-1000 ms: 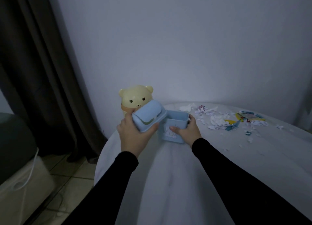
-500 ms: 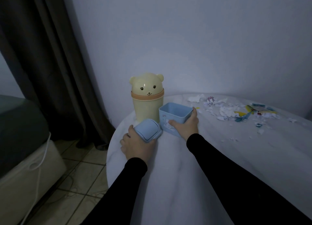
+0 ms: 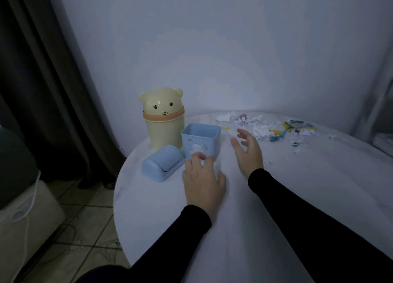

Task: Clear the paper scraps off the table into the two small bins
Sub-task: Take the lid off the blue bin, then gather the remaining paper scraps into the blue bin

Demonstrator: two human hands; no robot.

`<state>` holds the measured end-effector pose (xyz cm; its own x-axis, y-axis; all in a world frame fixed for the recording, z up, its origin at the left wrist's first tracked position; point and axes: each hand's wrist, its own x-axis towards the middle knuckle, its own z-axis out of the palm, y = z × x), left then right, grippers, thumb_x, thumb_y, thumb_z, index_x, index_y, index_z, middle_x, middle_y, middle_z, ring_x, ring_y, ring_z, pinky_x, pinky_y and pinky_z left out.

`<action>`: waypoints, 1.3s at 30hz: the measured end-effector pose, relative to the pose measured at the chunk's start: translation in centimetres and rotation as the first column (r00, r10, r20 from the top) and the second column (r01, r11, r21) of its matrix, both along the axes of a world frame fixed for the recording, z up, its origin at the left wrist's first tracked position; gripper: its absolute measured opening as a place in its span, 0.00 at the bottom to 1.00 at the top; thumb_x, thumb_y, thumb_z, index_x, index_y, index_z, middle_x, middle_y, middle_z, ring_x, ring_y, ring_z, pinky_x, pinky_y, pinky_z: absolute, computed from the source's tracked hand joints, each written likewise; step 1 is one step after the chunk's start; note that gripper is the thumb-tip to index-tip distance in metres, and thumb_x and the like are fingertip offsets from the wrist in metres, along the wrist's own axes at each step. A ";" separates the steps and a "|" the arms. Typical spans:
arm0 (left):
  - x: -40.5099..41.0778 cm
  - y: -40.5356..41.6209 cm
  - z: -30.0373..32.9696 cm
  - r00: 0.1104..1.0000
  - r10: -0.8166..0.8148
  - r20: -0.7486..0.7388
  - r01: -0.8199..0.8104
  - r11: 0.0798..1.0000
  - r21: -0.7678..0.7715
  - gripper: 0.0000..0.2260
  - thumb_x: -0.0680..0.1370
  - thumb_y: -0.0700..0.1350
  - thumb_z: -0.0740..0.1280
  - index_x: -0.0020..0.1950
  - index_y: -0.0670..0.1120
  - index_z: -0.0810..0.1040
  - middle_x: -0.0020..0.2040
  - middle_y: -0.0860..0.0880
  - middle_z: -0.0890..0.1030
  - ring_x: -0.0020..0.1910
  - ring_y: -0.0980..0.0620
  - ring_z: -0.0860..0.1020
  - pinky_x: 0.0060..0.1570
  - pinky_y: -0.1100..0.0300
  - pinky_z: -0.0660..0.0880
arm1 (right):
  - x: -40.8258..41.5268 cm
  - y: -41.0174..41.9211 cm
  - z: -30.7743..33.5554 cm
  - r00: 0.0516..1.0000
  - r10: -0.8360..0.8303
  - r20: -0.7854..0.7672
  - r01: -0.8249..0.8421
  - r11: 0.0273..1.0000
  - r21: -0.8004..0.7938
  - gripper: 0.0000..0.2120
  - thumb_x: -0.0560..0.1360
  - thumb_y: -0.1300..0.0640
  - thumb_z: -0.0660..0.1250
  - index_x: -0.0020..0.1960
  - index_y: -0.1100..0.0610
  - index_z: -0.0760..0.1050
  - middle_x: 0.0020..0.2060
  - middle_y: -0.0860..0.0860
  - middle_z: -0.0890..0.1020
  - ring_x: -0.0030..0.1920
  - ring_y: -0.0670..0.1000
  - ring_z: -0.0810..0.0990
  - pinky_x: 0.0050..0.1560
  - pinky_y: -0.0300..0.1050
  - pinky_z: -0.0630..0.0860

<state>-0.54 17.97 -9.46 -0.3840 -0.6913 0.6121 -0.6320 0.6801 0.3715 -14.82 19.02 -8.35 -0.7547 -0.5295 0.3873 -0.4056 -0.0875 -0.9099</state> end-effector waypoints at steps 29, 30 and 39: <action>-23.5 -12.3 -0.4 0.956 0.278 0.089 -0.284 0.808 0.517 0.33 0.76 0.59 0.60 0.74 0.41 0.59 0.75 0.36 0.54 0.74 0.36 0.54 0.72 0.46 0.51 | -23.7 2.4 -1.4 0.855 -0.311 -0.415 0.518 0.477 0.710 0.33 0.76 0.33 0.49 0.77 0.46 0.49 0.77 0.57 0.47 0.76 0.64 0.42 0.69 0.70 0.39; -24.0 -12.9 -0.7 0.952 0.282 0.117 -0.299 0.785 0.542 0.33 0.76 0.59 0.60 0.74 0.41 0.58 0.75 0.35 0.54 0.74 0.36 0.54 0.72 0.46 0.50 | -24.8 2.1 -1.4 0.842 -0.360 -0.403 0.536 0.460 0.708 0.33 0.76 0.35 0.51 0.77 0.47 0.51 0.77 0.58 0.48 0.76 0.65 0.43 0.69 0.70 0.39; -28.6 -13.3 -1.3 0.936 0.047 0.348 -0.169 0.929 0.330 0.25 0.78 0.58 0.52 0.61 0.42 0.75 0.62 0.42 0.76 0.64 0.43 0.71 0.63 0.49 0.60 | -29.1 -0.6 -2.0 0.832 -0.440 -0.338 0.504 0.346 0.791 0.34 0.75 0.35 0.52 0.76 0.51 0.56 0.74 0.59 0.60 0.74 0.65 0.54 0.71 0.66 0.48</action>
<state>-29.15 4.68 -10.77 -0.4308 -0.8852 0.1754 -0.8211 0.4651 0.3307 -43.87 18.46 -10.37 -0.9845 -0.1719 0.0336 -0.1711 0.9020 -0.3964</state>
